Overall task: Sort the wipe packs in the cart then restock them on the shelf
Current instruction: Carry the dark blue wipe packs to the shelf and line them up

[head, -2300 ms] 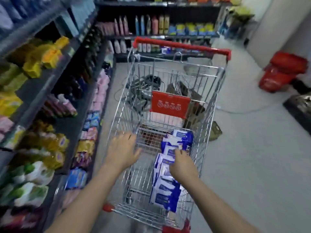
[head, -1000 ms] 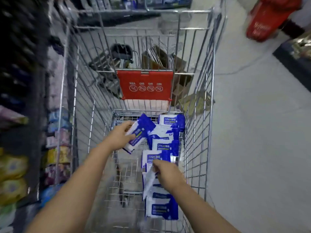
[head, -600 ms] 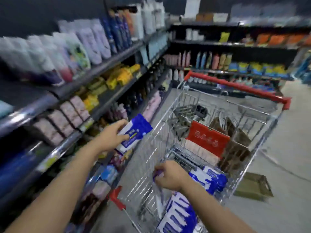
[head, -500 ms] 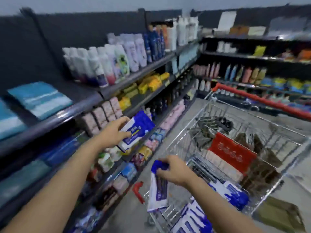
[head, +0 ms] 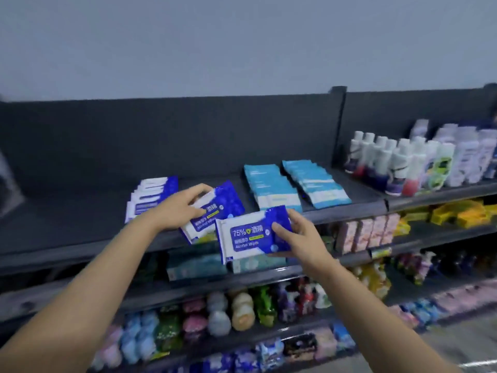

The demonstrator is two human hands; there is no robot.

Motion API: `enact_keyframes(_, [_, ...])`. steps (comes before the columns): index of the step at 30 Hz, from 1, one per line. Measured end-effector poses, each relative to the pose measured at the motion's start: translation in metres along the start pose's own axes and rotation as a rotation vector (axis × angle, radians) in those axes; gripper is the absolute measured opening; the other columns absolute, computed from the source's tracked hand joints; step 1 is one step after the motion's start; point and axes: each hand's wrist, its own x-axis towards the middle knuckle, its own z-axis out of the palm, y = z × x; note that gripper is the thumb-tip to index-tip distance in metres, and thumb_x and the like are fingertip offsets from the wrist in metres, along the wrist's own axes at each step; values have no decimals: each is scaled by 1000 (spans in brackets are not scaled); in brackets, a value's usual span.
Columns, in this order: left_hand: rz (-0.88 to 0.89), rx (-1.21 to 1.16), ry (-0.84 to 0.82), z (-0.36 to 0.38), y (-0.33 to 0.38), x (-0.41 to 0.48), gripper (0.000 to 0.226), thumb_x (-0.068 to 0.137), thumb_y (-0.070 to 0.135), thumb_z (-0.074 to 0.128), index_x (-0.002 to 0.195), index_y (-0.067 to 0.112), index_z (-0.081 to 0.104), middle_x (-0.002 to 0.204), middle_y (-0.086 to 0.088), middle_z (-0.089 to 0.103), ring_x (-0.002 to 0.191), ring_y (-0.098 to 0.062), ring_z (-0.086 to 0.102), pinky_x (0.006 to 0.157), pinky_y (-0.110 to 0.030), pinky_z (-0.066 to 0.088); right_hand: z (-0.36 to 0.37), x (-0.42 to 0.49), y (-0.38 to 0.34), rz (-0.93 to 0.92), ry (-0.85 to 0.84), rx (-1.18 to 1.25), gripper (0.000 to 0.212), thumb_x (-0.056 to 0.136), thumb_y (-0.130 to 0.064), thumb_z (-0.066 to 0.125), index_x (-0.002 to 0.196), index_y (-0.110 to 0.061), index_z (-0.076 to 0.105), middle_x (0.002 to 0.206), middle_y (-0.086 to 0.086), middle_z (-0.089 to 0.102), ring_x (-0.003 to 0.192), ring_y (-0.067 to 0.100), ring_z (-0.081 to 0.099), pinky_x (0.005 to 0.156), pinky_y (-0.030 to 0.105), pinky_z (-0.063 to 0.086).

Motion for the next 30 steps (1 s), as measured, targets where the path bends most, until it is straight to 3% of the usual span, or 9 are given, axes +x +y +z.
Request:
enact_keyframes(4, [-110,119,29,-63,-74,10,40,94,2,46,118,34,47,101,0,59,82,-13,50,67,-17,37,75,53,16,17,-54,-10,17,94,-3,54,103,-15,59,86,-3,72,73,18,70,60,40,60])
enact_keyframes(9, [-175,190,-52,-107,-162,51,47,94,6,48,135,28,45,119,1,50,107,-21,51,85,-27,37,149,127,48,12,-15,-64,22,90,7,53,88,-13,60,85,-3,73,82,18,67,82,43,53])
enact_keyframes(12, [-144,200,-158,-113,-203,77,45,90,7,55,130,26,53,124,6,53,109,-16,53,93,-27,41,181,167,65,48,7,-69,21,88,8,53,85,-12,58,83,-3,73,80,17,68,79,41,54])
enact_keyframes(15, [-127,112,-157,-114,-232,92,32,86,10,63,116,22,61,105,4,60,88,-6,56,77,-12,44,205,193,79,119,7,-100,22,87,12,52,84,-9,54,77,1,69,72,22,66,65,36,56])
enact_keyframes(17, [-151,11,-183,-116,-244,98,24,87,8,61,109,19,64,102,4,65,87,-8,61,74,-10,46,216,205,87,144,-4,-187,21,84,13,56,85,-8,51,79,9,65,73,28,62,63,38,52])
enact_keyframes(21, [-200,-193,-235,-124,-258,100,39,85,-7,48,109,17,66,110,1,69,107,-13,62,97,-29,47,230,219,96,178,-49,-399,40,65,-8,85,88,-11,53,86,2,72,76,17,70,70,32,56])
enact_keyframes(25, [-188,-343,-165,-127,-256,95,21,94,18,54,109,18,69,114,3,66,113,-12,58,103,-27,40,240,224,104,120,-109,-519,65,54,-18,92,106,-20,53,101,-5,67,87,13,68,81,35,55])
enact_keyframes(27, [-135,-239,-200,-125,-257,93,30,84,28,70,113,21,66,113,5,65,112,-9,58,100,-24,42,247,224,106,30,-155,-654,76,58,-26,90,122,-31,48,113,-13,57,101,8,61,89,30,50])
enact_keyframes(30, [-61,-38,-212,-119,-255,92,55,72,20,81,122,26,59,121,11,59,112,-2,53,98,-19,41,252,218,102,-139,-175,-1041,60,68,-48,79,119,-33,50,113,-11,41,107,9,47,85,23,42])
